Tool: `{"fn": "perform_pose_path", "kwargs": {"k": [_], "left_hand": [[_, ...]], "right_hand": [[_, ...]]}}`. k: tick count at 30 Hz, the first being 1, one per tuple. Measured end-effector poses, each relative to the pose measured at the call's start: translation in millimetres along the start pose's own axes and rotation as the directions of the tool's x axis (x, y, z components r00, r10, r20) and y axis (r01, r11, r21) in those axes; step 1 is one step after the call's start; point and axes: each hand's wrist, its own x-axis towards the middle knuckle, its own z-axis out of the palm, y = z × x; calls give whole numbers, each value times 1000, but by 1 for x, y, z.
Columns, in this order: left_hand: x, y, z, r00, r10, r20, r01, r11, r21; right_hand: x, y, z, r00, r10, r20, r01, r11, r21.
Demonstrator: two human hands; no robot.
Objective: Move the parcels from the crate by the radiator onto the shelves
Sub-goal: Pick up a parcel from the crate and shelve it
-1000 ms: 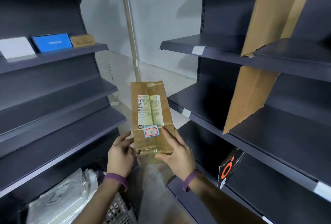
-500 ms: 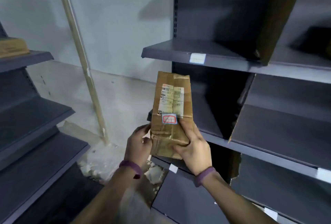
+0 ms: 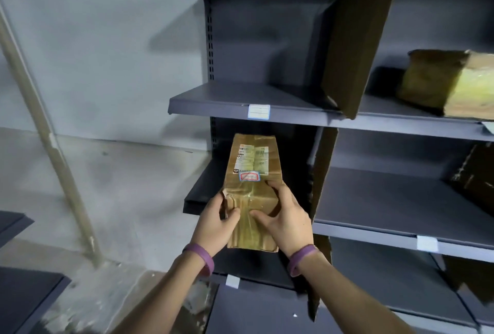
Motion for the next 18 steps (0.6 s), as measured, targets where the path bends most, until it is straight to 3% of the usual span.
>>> {"fn": "perform_pose_path", "kwargs": {"k": [3, 7, 13, 18], "left_hand": [[12, 1, -2, 1000, 15, -9, -15, 1000, 24], [15, 3, -2, 998, 48, -49, -44, 996, 84], [-38, -33, -2, 991, 130, 13, -127, 937, 325], [-66, -56, 2, 977, 163, 140, -210, 858, 469]], "right_hand": [[11, -4, 5, 997, 67, 35, -69, 995, 69], [12, 0, 6, 997, 10, 73, -19, 992, 125], [-43, 38, 17, 985, -167, -46, 154, 968, -200], [-84, 58, 30, 973, -208, 104, 232, 892, -388]]}}
